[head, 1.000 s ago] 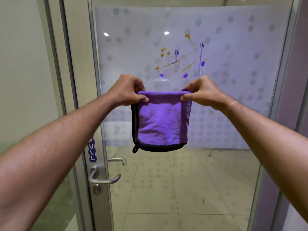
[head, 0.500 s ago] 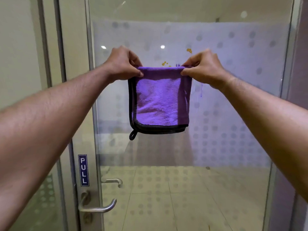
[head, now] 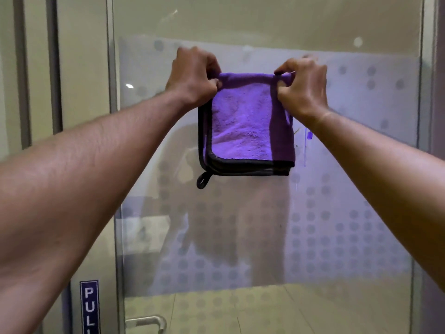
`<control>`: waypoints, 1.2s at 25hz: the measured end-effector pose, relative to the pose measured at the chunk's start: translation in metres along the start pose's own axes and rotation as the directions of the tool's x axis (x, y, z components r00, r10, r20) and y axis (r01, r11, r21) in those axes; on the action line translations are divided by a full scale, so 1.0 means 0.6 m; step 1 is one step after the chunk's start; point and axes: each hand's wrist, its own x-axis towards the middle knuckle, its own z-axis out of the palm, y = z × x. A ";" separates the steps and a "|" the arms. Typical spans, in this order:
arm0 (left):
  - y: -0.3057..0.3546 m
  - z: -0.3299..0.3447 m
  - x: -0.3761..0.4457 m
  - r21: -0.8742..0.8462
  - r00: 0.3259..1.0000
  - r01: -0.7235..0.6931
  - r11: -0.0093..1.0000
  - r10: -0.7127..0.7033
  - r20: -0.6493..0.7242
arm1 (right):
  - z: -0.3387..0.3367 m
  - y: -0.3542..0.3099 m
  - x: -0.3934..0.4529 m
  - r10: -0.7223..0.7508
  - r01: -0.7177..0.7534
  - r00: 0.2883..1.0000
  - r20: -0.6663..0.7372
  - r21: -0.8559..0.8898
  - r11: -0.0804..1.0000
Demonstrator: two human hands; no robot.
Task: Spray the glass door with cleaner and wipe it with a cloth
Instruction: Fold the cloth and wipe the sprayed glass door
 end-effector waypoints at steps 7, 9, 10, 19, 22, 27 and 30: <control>-0.052 0.026 -0.025 0.246 0.971 -0.166 0.955 0.203 -0.130 | 0.049 -0.040 -0.059 -0.049 0.048 0.999 -0.005 -0.161 0.986; -0.075 0.021 -0.044 0.327 0.967 -0.138 0.935 0.198 -0.158 | 0.058 -0.068 -0.086 0.006 0.018 0.994 0.109 -0.221 0.975; -0.089 0.021 -0.054 0.350 0.969 -0.118 0.929 0.185 -0.163 | 0.066 -0.082 -0.101 0.040 0.009 0.980 0.195 -0.245 0.970; -0.134 0.045 -0.087 0.446 0.988 -0.083 0.891 0.133 -0.082 | 0.149 -0.096 -0.148 0.024 0.007 0.996 0.084 -0.357 0.934; -0.133 0.052 -0.092 0.455 0.988 -0.075 0.887 0.129 -0.090 | 0.148 -0.080 -0.168 -0.027 0.051 0.997 0.070 -0.357 0.933; -0.125 0.064 -0.101 0.448 0.987 -0.039 0.893 0.103 -0.121 | 0.113 0.011 -0.230 -0.055 0.073 0.997 0.060 -0.382 0.921; -0.128 0.064 -0.099 0.457 0.987 -0.048 0.888 0.113 -0.117 | 0.084 0.067 -0.221 0.123 -0.127 0.992 -0.034 -0.378 0.917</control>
